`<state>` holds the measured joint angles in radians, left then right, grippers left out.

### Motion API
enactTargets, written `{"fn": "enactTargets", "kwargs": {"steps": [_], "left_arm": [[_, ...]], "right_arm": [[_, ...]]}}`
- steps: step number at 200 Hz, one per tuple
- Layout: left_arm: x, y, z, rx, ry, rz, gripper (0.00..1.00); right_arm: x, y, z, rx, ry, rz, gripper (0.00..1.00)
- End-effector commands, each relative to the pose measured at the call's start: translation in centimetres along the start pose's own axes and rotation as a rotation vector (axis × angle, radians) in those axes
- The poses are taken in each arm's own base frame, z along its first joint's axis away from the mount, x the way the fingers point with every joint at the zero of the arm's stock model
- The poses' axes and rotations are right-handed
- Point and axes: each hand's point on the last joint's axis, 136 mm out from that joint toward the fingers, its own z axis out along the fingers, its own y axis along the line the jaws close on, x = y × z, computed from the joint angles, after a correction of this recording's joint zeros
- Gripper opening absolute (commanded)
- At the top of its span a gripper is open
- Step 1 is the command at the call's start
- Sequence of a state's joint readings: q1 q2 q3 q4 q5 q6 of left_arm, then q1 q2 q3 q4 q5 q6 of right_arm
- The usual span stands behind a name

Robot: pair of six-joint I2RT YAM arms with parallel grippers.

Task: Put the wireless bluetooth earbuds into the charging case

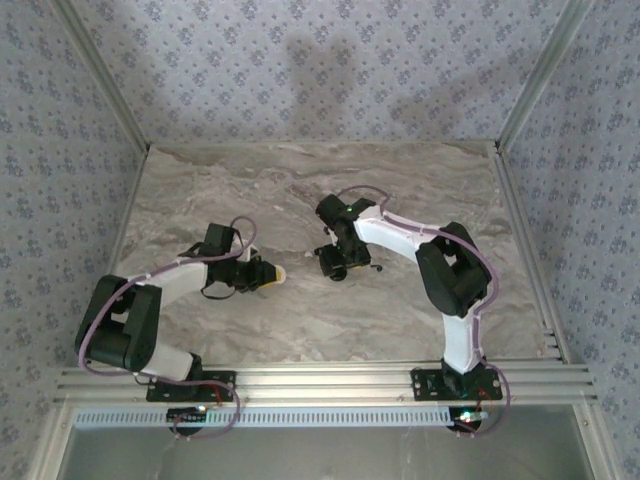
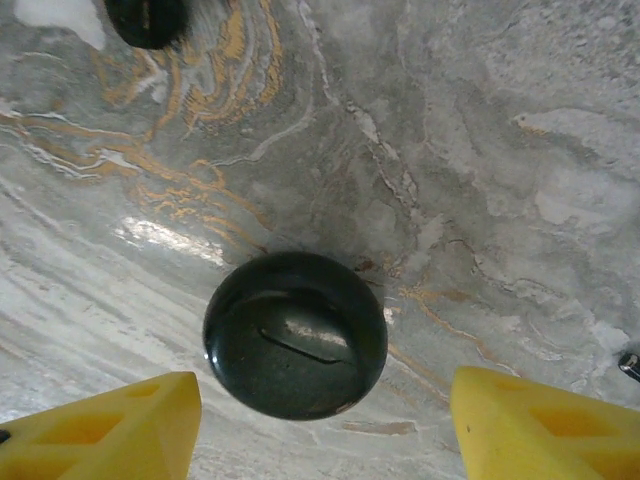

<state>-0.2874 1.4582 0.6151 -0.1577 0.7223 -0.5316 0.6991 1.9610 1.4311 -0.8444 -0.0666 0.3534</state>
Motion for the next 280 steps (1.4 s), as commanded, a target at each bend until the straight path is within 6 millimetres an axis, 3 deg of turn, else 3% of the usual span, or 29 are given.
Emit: {"fn": "enactTargets", "kwargs": {"steps": [1, 76, 136, 186, 213, 238, 260, 280], "left_arm": [[0.2, 0.0, -0.1, 0.001, 0.043, -0.043, 0.12], [0.2, 2.2, -0.4, -0.08, 0.036, -0.082, 0.19], [-0.2, 2.9, -1.6, -0.167, 0.003, -0.065, 0.48], [-0.7, 3.1, -3.5, -0.261, -0.051, -0.022, 0.58], [-1.3, 2.9, -5.1, -0.317, -0.108, 0.021, 0.59], [-2.3, 1.7, -6.4, -0.358, -0.19, 0.137, 0.58], [-2.8, -0.8, -6.5, -0.358, -0.259, 0.335, 0.58], [-2.6, -4.5, -5.7, -0.283, -0.33, 0.58, 0.58]], "right_arm": [[0.3, 0.1, 0.5, 0.007, 0.04, -0.021, 0.69], [-0.4, 1.0, 2.3, -0.041, 0.051, -0.015, 0.68], [-1.3, 0.7, 3.1, -0.026, 0.048, -0.009, 0.66], [-1.7, 0.1, 3.3, -0.005, 0.029, 0.001, 0.53], [-2.1, -0.1, 2.1, 0.004, -0.017, 0.006, 0.48], [-2.3, 0.0, -0.2, -0.033, -0.091, 0.037, 0.46], [-2.4, 0.8, -3.0, -0.12, -0.188, 0.077, 0.45], [-2.4, 1.6, -5.7, -0.232, -0.295, 0.124, 0.45]]}}
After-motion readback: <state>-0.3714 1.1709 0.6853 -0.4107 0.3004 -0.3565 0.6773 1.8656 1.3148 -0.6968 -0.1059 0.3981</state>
